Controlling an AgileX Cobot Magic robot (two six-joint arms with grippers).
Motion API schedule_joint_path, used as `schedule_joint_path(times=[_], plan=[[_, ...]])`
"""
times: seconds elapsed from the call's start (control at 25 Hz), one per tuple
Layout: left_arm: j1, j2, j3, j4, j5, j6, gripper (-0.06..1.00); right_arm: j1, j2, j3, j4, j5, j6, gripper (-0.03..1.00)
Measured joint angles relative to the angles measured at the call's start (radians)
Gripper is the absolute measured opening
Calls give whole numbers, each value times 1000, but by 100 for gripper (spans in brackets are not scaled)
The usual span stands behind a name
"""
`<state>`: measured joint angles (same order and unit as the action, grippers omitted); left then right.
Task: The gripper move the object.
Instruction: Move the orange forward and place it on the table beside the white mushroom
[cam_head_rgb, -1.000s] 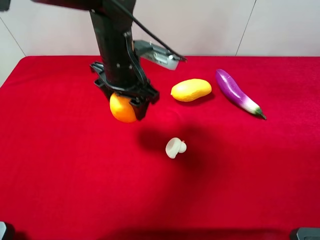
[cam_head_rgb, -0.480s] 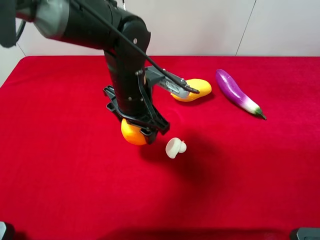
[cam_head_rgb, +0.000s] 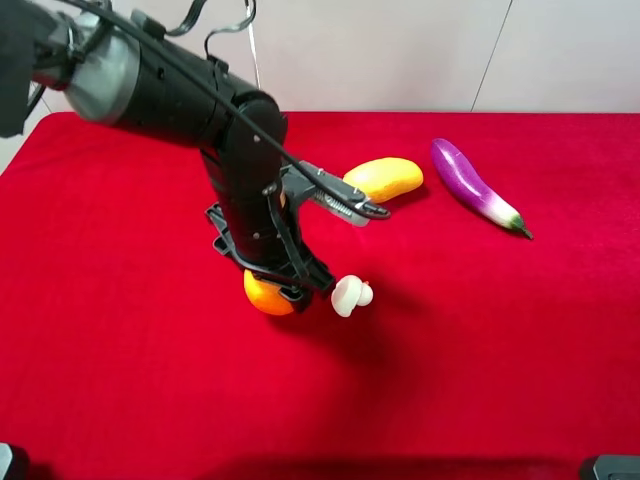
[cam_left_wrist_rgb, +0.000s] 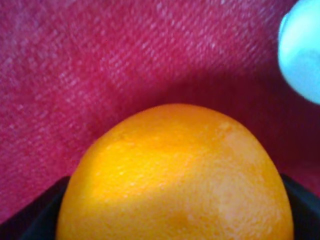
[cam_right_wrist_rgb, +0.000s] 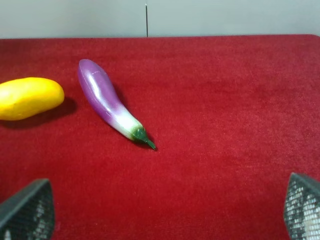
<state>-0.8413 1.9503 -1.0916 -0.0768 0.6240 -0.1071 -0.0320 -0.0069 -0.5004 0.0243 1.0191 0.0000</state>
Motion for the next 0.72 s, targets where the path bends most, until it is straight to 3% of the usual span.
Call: schedule_joint_path(times=[0.36,0.72], plan=[[0,0,48,-3,-80,-1,73,0,0,0,0,0,0,69],[0,0,48,-3,-93,-3,73,0,0,0,0,-1,0,69]])
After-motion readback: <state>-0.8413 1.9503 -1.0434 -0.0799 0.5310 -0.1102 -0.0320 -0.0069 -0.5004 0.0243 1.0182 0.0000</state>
